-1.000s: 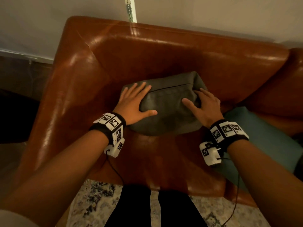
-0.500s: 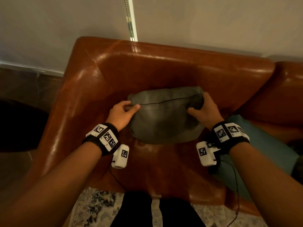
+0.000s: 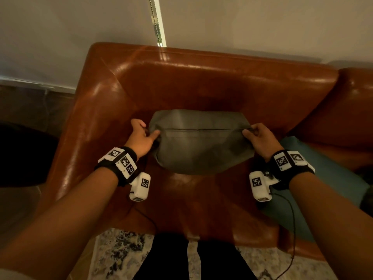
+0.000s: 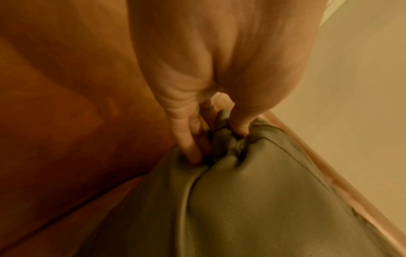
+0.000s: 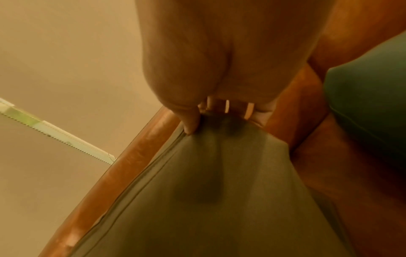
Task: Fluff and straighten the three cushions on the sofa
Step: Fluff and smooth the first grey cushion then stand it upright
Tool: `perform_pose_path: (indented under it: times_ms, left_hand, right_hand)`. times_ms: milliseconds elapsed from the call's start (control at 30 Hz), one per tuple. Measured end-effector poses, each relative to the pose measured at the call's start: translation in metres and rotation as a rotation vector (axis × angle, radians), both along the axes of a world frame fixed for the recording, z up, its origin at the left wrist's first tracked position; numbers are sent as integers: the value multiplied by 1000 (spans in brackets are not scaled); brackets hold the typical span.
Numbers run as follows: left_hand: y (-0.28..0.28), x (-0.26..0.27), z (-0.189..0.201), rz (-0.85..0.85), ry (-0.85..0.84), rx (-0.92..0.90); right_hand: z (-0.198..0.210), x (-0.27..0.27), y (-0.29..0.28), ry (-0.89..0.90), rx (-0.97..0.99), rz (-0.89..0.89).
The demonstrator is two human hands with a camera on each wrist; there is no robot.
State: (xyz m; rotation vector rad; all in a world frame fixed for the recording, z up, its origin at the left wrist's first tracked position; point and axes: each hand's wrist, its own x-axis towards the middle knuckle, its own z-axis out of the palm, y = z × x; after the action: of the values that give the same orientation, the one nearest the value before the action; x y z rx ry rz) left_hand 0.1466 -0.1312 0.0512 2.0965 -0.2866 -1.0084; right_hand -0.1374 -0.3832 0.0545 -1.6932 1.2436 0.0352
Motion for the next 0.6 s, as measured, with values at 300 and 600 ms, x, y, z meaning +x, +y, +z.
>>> perform_pose_path:
  times_ms: [300,600]
  left_hand:
    - [5,15,6,117,-167,-118]
    - [17,20,23,-99,17,-81]
  right_hand:
    - [-9,-2,12,22,33,-70]
    - [-12,-15,15,-27,15,-102]
